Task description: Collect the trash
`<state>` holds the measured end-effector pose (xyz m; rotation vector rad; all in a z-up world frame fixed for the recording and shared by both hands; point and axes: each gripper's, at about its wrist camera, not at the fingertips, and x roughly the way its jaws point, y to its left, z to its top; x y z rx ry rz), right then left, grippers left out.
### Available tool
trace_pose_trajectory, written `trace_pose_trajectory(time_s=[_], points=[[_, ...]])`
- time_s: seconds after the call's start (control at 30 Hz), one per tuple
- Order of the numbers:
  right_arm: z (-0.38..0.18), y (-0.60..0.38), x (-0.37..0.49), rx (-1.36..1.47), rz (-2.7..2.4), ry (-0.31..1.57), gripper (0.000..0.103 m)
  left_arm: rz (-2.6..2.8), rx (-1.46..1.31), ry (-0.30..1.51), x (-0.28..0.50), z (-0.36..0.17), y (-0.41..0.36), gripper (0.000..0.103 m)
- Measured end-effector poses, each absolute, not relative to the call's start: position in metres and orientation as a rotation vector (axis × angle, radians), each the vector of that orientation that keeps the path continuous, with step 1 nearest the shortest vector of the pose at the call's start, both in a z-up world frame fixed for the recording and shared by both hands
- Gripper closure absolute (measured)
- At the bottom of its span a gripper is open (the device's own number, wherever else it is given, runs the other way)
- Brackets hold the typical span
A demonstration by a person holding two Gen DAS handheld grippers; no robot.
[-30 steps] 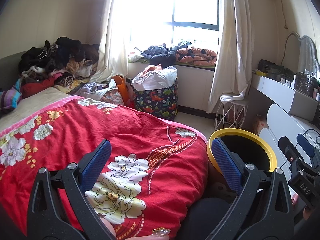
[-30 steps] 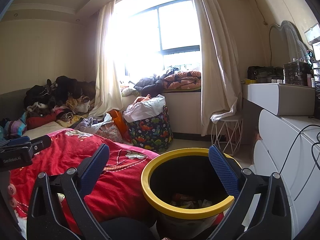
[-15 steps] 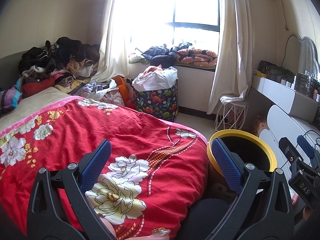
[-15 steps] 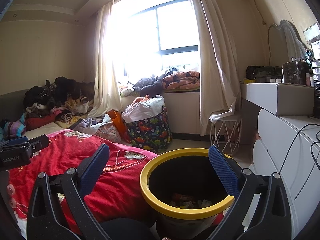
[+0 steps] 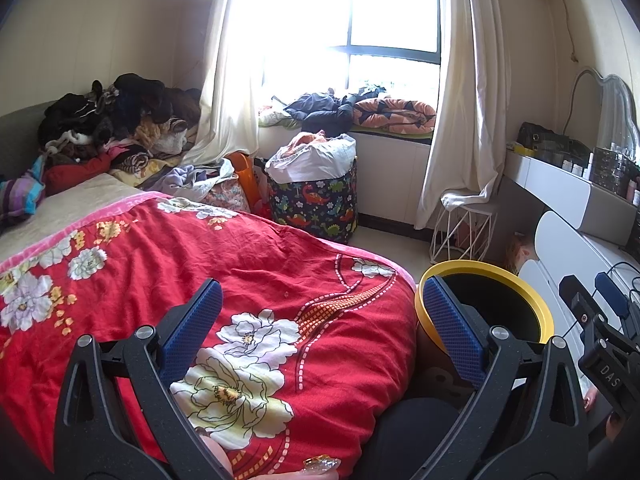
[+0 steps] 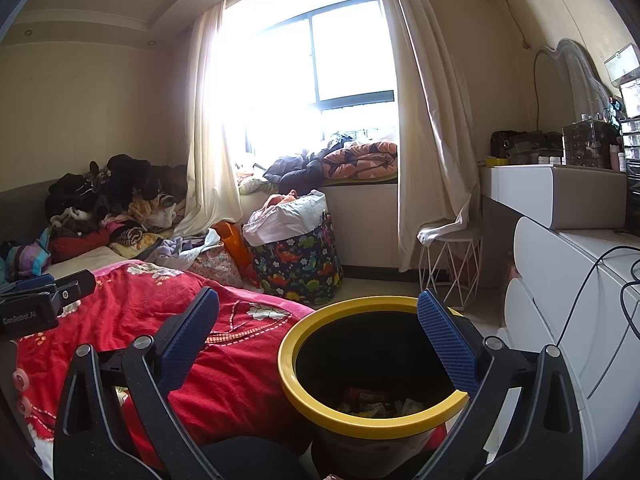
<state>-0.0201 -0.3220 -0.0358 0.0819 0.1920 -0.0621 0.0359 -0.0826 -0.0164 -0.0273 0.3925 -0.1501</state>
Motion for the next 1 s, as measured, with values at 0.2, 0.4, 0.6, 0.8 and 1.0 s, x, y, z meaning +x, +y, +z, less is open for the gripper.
trace_pose_trajectory(time_s=[0.2, 0.4, 0.6, 0.8, 1.0], points=[[-0.036, -0.323, -0.02, 0.082, -0.062, 0.192, 0.006, -0.148, -0.023, 0.394, 0.036, -0.016, -0.084, 0.011], [-0.032, -0.332, -0.018, 0.107, -0.078, 0.192, 0.006, -0.152, -0.034, 0.432, 0.037, -0.018, -0.083, 0.011], [-0.021, -0.319, -0.006, 0.09, -0.033, 0.186, 0.006, -0.069, -0.068, 0.452, 0.041, -0.018, -0.06, 0.011], [-0.002, -0.234, 0.045, 0.034, 0.268, 0.271, 0.006, 0.197, -0.195, 0.494, 0.046, -0.026, 0.034, 0.011], [-0.043, -0.033, 0.098, -0.227, 0.76, 0.602, 0.006, 0.7, -0.285, 0.591, 0.019, -0.059, 0.182, 0.011]])
